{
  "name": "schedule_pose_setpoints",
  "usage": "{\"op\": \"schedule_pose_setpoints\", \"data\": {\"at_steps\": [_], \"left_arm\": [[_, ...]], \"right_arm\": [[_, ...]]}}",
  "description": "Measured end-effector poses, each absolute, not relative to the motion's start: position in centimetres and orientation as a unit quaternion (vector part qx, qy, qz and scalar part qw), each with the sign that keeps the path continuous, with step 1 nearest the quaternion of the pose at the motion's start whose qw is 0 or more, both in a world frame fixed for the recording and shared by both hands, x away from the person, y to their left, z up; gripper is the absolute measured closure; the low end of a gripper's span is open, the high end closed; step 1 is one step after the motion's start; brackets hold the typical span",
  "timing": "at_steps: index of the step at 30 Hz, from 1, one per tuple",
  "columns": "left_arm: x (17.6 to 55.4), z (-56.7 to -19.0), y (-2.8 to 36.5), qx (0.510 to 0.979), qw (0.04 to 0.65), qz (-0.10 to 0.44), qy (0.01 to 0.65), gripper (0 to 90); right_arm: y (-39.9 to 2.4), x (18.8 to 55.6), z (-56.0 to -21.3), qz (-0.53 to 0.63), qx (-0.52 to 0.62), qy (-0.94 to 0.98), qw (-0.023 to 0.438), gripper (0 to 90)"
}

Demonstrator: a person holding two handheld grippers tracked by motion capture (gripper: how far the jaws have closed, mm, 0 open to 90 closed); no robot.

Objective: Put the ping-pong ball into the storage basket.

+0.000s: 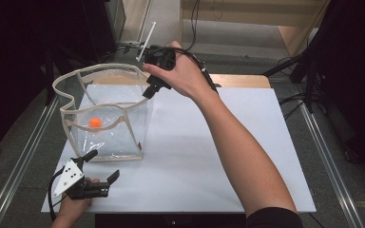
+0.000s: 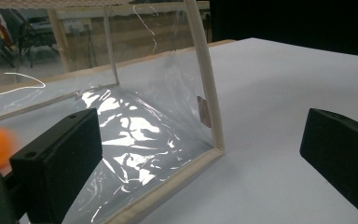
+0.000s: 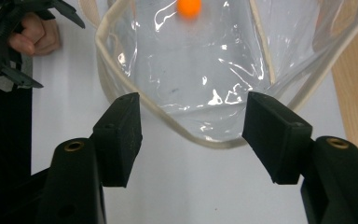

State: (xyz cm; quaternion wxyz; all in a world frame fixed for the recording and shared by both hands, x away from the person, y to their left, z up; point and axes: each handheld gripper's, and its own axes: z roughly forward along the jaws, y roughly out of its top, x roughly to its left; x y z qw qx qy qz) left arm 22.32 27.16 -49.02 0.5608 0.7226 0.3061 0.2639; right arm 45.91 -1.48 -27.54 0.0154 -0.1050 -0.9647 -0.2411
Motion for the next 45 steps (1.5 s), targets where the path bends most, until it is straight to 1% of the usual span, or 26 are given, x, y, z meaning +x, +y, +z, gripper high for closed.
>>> {"op": "schedule_pose_setpoints", "data": {"at_steps": [14,22,25,28,42,45], "left_arm": [[22.3,-49.0,27.1,0.721,0.562,0.264,0.307,0.0],[22.3,-49.0,27.1,0.723,0.56,0.265,0.306,0.0],[22.3,-49.0,27.1,0.723,0.56,0.265,0.306,0.0],[22.3,-49.0,27.1,0.723,0.56,0.265,0.306,0.0],[22.3,-49.0,27.1,0.724,0.558,0.267,0.305,0.0],[22.3,-49.0,27.1,0.724,0.558,0.267,0.305,0.0]], "right_arm": [[-4.4,44.8,-29.2,-0.243,-0.126,-0.962,0.015,26.1],[-5.5,44.2,-30.1,-0.245,-0.133,-0.96,0.012,19.6],[-5.8,44.0,-30.6,-0.245,-0.136,-0.96,0.015,19.5],[-6.1,43.8,-31.1,-0.242,-0.139,-0.96,0.014,16.2],[-7.7,43.0,-32.8,-0.247,-0.152,-0.957,0.021,13.5],[-8.1,42.8,-33.2,-0.251,-0.153,-0.956,0.023,10.6]]}}
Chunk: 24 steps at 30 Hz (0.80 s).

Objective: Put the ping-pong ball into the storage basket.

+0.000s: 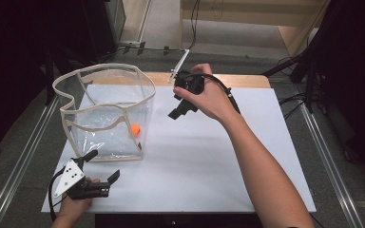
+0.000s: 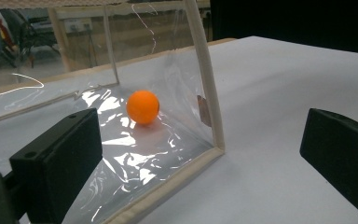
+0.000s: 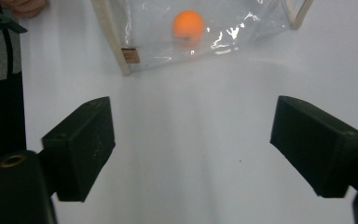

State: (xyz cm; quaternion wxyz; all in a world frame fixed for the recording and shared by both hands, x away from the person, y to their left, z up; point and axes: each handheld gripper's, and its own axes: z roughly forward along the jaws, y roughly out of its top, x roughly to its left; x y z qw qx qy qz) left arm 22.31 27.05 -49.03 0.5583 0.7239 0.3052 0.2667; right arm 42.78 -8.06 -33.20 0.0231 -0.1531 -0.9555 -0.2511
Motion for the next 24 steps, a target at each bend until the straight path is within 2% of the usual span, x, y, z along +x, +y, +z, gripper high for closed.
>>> {"op": "schedule_pose_setpoints", "data": {"at_steps": [24], "left_arm": [[22.3,-49.0,27.0,0.725,0.557,0.267,0.306,0.0]], "right_arm": [[-11.2,41.2,-35.5,-0.262,-0.19,-0.946,0.004,6.8]]}}
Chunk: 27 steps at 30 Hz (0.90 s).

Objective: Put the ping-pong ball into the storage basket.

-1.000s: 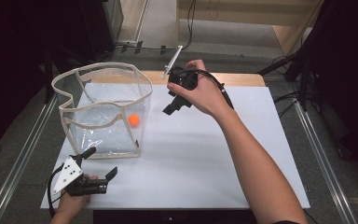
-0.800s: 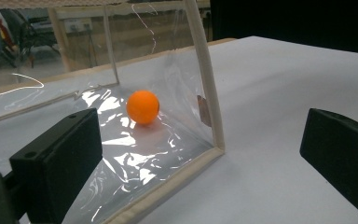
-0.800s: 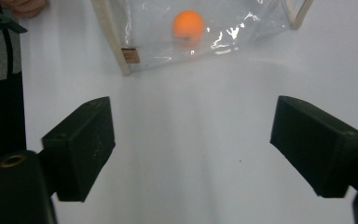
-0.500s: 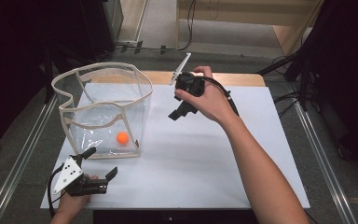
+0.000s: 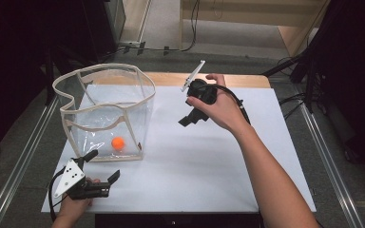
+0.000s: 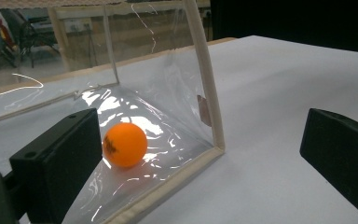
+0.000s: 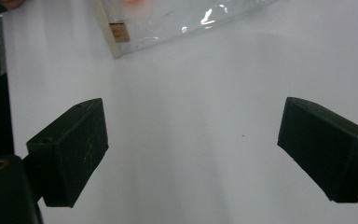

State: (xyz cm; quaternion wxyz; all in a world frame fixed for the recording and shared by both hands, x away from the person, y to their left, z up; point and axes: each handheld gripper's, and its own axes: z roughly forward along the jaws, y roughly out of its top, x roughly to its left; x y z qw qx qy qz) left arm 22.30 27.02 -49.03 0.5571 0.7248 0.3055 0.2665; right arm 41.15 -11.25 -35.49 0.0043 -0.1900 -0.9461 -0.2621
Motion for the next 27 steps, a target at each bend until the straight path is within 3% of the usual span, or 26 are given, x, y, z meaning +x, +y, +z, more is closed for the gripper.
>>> {"op": "schedule_pose_setpoints", "data": {"at_steps": [1,2,27], "left_arm": [[22.3,-49.0,27.0,0.725,0.557,0.267,0.306,0.0],[22.3,-49.0,27.0,0.725,0.557,0.266,0.306,0.0],[22.3,-49.0,27.0,0.725,0.556,0.267,0.305,0.0]], "right_arm": [[-11.4,41.1,-35.6,-0.262,-0.192,-0.946,0.004,6.3],[-11.5,41.0,-35.7,-0.268,-0.191,-0.944,0.003,0.0],[-15.2,38.3,-39.2,-0.29,-0.214,-0.933,0.003,0.0]]}}
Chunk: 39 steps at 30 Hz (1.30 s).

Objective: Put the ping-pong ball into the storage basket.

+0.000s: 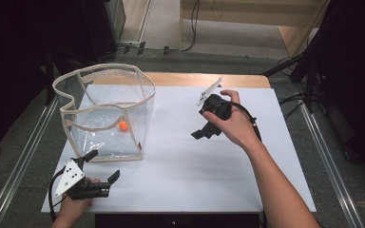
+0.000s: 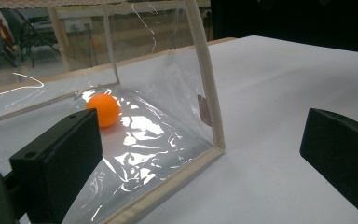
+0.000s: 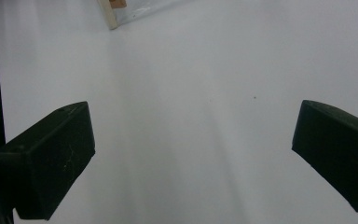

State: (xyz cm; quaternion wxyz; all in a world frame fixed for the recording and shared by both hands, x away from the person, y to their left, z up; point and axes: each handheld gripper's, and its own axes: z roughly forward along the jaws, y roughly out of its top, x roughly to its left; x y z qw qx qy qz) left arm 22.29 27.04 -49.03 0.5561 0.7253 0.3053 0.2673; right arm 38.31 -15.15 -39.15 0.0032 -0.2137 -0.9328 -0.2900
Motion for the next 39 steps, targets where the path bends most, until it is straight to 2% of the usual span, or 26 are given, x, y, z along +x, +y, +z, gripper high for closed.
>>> {"op": "schedule_pose_setpoints", "data": {"at_steps": [39], "left_arm": [[22.3,-49.0,26.9,0.726,0.554,0.27,0.305,0.0]], "right_arm": [[-22.1,33.8,-44.0,-0.361,-0.28,-0.889,-0.02,0.0]]}}
